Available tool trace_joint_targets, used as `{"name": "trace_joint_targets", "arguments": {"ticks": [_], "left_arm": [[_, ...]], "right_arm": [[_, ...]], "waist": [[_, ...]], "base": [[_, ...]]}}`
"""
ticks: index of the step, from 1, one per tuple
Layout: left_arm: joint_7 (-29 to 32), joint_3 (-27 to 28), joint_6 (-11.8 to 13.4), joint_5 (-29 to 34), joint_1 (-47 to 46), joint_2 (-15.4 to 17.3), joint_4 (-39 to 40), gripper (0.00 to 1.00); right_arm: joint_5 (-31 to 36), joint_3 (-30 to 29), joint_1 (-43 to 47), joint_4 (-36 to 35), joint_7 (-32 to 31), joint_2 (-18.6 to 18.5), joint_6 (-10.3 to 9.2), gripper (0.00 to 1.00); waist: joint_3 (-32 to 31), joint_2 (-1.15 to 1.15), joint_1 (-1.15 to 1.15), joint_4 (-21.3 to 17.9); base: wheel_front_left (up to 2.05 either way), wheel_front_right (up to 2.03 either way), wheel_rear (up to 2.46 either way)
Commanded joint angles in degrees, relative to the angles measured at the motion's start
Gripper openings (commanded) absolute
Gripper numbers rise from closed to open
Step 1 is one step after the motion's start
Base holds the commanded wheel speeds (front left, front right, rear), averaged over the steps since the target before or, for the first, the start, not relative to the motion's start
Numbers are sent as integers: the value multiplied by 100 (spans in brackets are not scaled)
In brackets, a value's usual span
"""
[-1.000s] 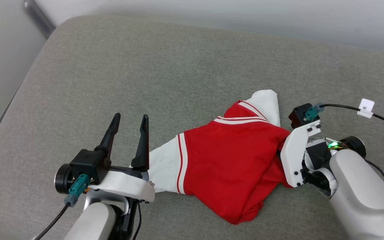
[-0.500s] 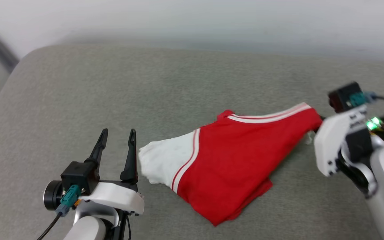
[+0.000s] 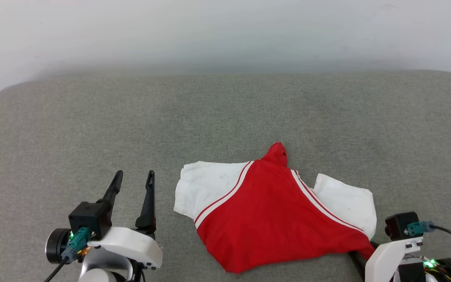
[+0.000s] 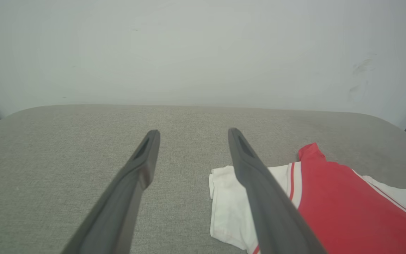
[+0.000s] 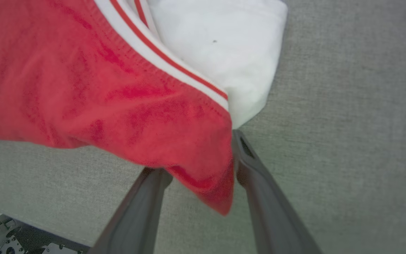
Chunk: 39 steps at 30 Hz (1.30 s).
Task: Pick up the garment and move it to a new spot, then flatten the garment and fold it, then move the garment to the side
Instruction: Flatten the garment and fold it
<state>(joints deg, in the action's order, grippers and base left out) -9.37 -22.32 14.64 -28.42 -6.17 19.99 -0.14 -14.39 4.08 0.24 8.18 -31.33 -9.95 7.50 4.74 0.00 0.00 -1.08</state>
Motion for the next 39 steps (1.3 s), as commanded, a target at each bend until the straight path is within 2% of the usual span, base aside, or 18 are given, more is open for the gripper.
{"name": "trace_joint_targets", "arguments": {"ticks": [1, 7, 16, 22, 28, 34, 39], "left_arm": [[15, -8, 33, -12, 55, 42, 6, 100], [61, -5, 53, -72, 216, 76, -23, 100], [145, 26, 143, -147, 401, 142, 6, 100], [220, 66, 205, -162, 417, 219, 80, 100], [429, 27, 148, -96, 114, 337, 146, 100], [1010, -101, -174, -203, -636, 459, 17, 100], [1986, -284, -654, -460, -1424, 639, -317, 100]], "right_arm": [[66, -64, 43, 53, 182, 50, -2, 100], [54, -244, 228, -7, 953, 254, -2, 100], [-75, -262, 696, -1095, 1832, 280, -2, 100], [128, -453, 546, -1524, 2298, 420, -2, 100], [317, -606, 284, -1778, 2602, 527, -2, 100], [482, -604, -125, -2058, 2733, 618, -2, 100], [572, -514, -418, -2263, 2757, 677, -2, 100]], "waist": [[-18, 0, 0, -16], [-170, 0, 0, -61], [-391, 0, 0, -57], [-419, 0, 0, -101], [-264, 0, 0, -120], [257, 0, 0, -225], [777, 0, 0, -403]], "base": [[0, 0, 0], [0, 0, 0], [0, 0, 0], [0, 0, 0], [0, 0, 0], [0, 0, 0], [0, 0, 0]]}}
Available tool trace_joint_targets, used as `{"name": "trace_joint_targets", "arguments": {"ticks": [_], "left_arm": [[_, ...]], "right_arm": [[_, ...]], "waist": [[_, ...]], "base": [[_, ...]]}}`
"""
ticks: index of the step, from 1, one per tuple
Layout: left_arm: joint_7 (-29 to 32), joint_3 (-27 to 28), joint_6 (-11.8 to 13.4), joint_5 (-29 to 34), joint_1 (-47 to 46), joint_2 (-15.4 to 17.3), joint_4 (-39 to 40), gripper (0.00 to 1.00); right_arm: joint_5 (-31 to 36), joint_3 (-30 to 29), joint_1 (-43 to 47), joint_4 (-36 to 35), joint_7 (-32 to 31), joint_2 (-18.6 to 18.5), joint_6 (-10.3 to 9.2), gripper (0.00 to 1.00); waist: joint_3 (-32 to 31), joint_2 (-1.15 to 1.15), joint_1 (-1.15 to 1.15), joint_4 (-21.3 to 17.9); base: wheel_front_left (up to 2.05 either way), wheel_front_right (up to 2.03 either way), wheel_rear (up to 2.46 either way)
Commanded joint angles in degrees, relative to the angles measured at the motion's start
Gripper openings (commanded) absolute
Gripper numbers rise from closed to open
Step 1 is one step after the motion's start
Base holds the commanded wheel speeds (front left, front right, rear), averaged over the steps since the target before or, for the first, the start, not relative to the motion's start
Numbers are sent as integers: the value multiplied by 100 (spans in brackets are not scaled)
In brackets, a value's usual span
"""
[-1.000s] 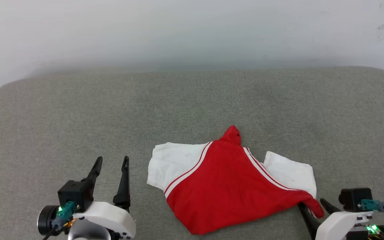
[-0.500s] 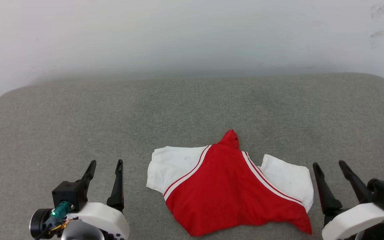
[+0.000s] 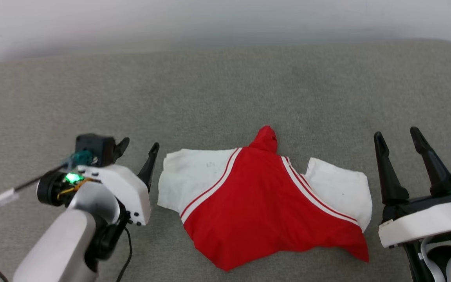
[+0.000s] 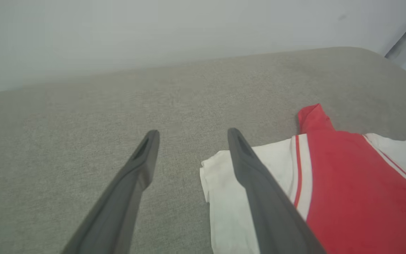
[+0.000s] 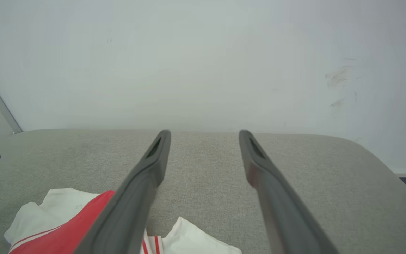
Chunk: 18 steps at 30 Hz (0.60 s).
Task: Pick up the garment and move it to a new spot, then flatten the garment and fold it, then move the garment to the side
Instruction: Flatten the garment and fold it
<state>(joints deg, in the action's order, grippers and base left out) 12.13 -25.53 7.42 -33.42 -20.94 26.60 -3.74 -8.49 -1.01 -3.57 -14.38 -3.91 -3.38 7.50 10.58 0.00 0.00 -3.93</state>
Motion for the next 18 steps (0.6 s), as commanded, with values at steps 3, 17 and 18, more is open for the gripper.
{"name": "trace_joint_targets", "arguments": {"ticks": [3, 17, 18], "left_arm": [[612, -137, -255, -159, -380, 128, -236, 100], [3173, -987, -867, -567, -1007, 329, -1467, 100], [3289, -1068, -909, -594, -993, 294, -1503, 44]], "right_arm": [[39, 47, -167, -61, 36, 39, -2, 100], [-205, 219, -264, 123, 227, 59, -2, 100], [-252, 227, -250, 150, 243, 60, -2, 100]], "waist": [[432, 0, 0, -247], [917, 0, 0, -688], [922, 0, 0, -717]], "base": [[0, 0, 0], [0, 0, 0], [0, 0, 0]]}}
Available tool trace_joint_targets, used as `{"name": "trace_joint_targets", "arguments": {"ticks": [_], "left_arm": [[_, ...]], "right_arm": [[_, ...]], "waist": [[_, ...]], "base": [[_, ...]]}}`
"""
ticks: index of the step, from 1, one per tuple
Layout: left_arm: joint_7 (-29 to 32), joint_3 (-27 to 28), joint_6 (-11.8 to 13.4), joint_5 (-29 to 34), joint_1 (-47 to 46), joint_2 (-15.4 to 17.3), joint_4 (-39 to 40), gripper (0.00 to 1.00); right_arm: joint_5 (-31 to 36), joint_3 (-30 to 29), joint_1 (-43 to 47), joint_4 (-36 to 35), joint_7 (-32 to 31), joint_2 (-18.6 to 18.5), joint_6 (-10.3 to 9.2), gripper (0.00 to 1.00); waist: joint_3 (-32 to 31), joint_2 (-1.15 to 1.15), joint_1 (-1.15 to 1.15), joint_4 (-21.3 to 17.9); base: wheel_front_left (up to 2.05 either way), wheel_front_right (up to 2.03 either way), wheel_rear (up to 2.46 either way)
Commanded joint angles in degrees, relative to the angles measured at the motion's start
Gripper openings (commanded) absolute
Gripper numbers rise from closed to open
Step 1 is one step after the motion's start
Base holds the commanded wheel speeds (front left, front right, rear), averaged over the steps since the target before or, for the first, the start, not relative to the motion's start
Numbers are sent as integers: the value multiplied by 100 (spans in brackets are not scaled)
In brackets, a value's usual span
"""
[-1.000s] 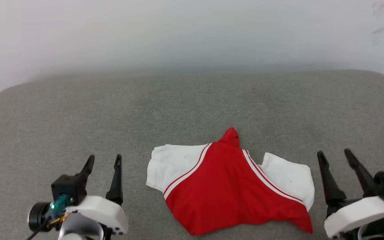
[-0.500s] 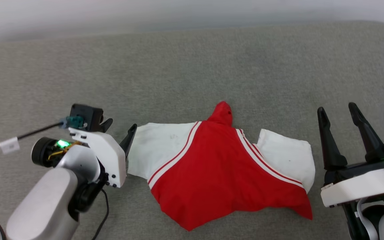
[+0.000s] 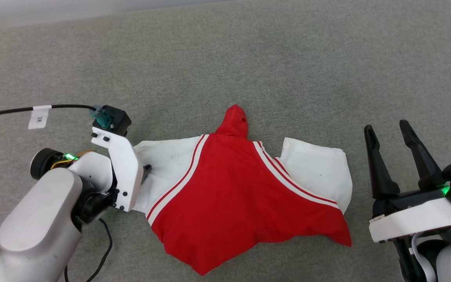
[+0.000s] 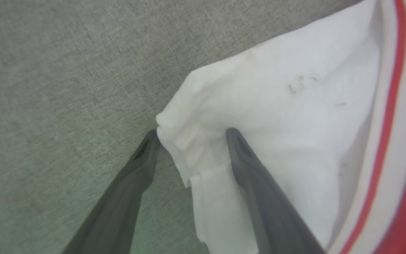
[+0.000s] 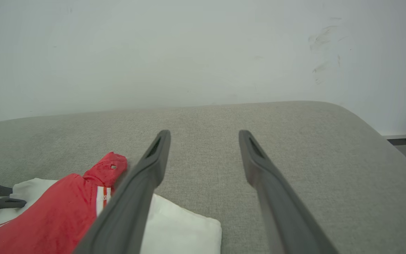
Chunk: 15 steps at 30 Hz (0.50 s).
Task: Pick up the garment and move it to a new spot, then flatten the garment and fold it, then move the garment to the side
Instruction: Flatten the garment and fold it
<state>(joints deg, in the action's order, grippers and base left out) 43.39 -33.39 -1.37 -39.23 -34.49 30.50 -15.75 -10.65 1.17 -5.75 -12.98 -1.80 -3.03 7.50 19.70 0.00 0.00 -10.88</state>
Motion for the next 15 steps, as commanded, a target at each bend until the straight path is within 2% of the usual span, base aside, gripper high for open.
{"name": "trace_joint_targets", "arguments": {"ticks": [1, 4, 10, 15], "left_arm": [[176, -303, -40, -26, 380, -111, -307, 0], [-119, -247, 39, 53, 463, -135, -205, 0], [-1284, 104, 453, 333, 567, -172, 107, 0], [-2067, 338, 750, 422, 853, -249, 514, 0]], "right_arm": [[-41, 13, -28, 31, 35, 25, -2, 100], [-72, -17, 8, 77, -5, 24, -2, 100], [-247, -186, 90, 182, -273, 24, -2, 100], [-468, -498, 142, 525, -987, -38, -2, 100]], "waist": [[1, 0, 0, -33], [-69, 0, 0, -28], [-335, 0, 0, 153], [-613, 0, 0, 396]], "base": [[0, 0, 0], [0, 0, 0], [0, 0, 0], [0, 0, 0]]}}
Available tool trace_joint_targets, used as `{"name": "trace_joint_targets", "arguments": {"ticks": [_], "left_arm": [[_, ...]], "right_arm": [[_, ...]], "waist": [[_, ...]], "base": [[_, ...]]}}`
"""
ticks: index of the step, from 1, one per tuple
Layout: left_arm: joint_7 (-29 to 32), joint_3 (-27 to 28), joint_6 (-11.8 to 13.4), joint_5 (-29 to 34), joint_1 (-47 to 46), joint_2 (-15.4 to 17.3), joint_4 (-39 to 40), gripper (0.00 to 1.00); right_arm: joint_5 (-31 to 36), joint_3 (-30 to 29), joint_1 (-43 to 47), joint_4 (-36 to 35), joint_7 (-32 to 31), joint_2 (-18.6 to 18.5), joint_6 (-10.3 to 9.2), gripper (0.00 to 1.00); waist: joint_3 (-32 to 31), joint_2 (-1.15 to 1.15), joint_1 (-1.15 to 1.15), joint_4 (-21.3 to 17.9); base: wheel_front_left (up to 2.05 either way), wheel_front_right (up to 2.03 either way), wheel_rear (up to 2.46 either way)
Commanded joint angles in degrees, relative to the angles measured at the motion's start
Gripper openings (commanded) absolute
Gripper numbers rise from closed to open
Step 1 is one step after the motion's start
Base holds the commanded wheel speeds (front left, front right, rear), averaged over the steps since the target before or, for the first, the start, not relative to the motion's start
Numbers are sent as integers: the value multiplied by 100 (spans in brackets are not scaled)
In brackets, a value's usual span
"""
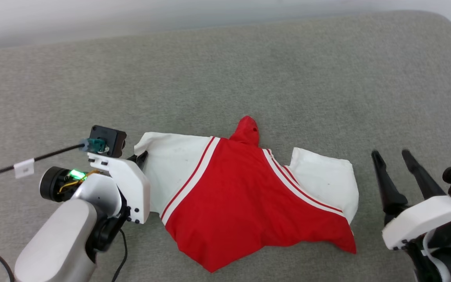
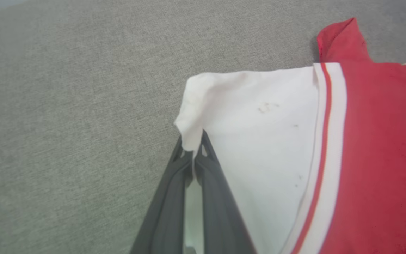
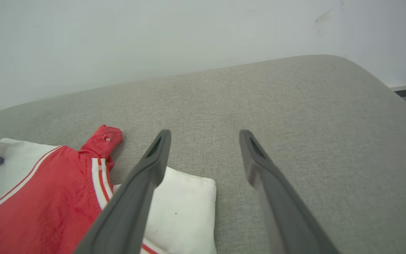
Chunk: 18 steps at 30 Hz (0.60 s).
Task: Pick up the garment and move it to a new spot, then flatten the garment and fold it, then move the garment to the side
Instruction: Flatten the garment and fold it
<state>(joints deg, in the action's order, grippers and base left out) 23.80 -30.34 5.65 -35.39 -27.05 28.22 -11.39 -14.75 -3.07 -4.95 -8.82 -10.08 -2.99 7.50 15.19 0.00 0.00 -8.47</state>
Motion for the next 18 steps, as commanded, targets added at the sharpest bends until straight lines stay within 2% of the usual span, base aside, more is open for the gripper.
{"name": "trace_joint_targets", "arguments": {"ticks": [1, 4, 9, 12, 18], "left_arm": [[-217, 64, 99, 58, 172, -16, 175, 0], [-455, 125, 211, 94, 361, 5, 508, 0], [-612, 128, 350, 138, 593, 35, 1057, 0], [-617, 104, 395, 181, 619, 38, 1302, 0], [-661, 48, 382, 227, 532, 4, 1526, 0]], "right_arm": [[-117, -167, 63, 218, -395, -119, -2, 100], [-290, -355, 78, 646, -1320, -332, -2, 100], [-634, -347, -151, 1033, -2778, -633, -1, 100], [-733, -207, -343, 1181, -3254, -773, -2, 100], [-728, 67, -823, 1776, -3676, -897, -2, 100]], "waist": [[-207, 0, 0, 206], [-329, 0, 0, 336], [-369, 0, 0, 564], [-299, 0, 0, 693], [-102, 0, 0, 853]], "base": [[0, 0, 0], [0, 0, 0], [0, 0, 0], [0, 0, 0], [0, 0, 0]]}}
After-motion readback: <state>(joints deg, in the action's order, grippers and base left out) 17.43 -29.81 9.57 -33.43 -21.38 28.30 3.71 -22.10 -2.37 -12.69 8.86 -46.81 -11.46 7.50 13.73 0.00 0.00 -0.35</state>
